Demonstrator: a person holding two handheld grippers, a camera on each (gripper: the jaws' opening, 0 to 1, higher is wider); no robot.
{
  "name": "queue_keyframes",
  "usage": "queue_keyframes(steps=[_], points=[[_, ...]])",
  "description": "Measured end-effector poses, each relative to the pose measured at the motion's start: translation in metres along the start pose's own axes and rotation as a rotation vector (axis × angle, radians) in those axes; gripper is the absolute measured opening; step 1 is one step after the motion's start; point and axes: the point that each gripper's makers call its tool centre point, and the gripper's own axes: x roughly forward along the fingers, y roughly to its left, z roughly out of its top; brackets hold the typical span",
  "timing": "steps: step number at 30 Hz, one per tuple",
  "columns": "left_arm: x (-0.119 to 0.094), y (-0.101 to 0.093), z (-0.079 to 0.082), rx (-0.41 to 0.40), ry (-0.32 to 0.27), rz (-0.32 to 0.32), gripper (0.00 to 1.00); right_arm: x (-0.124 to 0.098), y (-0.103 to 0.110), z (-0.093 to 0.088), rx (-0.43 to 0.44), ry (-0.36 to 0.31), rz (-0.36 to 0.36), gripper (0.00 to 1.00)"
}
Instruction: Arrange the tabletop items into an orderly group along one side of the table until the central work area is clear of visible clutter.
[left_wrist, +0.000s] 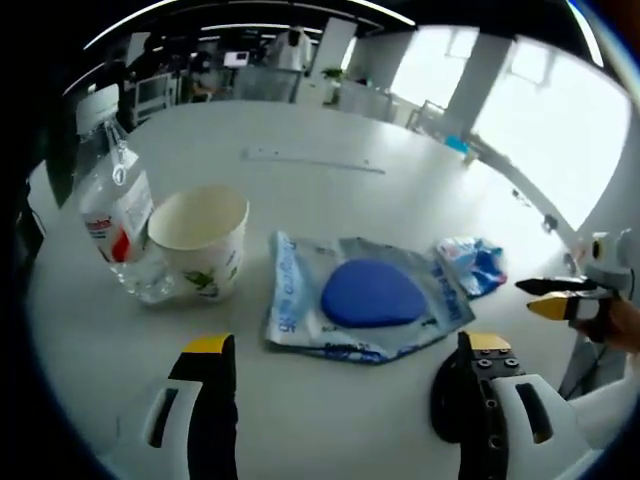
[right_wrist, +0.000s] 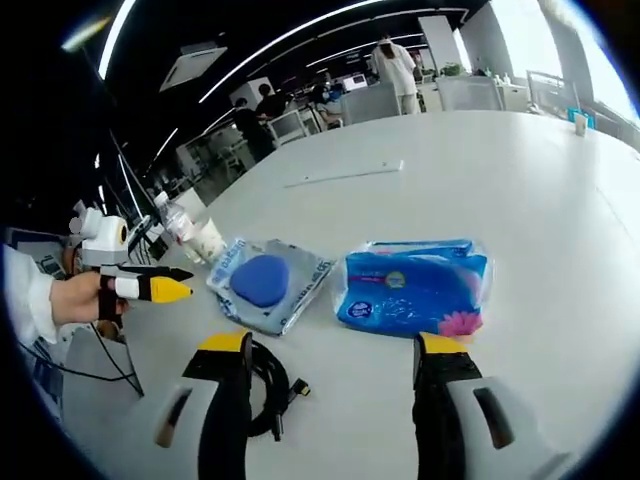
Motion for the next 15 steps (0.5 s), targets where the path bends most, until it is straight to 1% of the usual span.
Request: queue_keyframes(steps=[7,11,15], points=[[0.007,0.006,-0.002,-0.007,0.01,0.006,0.86,0.009,0.004,-0.001,0.013,0.008,0.016,0.6],[0.01,0.01,-0.003,-0.016,0.017,0.009,0.84,0.017,0.007,-0.002,0.013,0.025,0.023,0.59],[0.014,0.015,-0.005,-0.022,0.025,0.015,0.83,0.024,0.01,-0.003,0.035,0.026,0.025,0.57]])
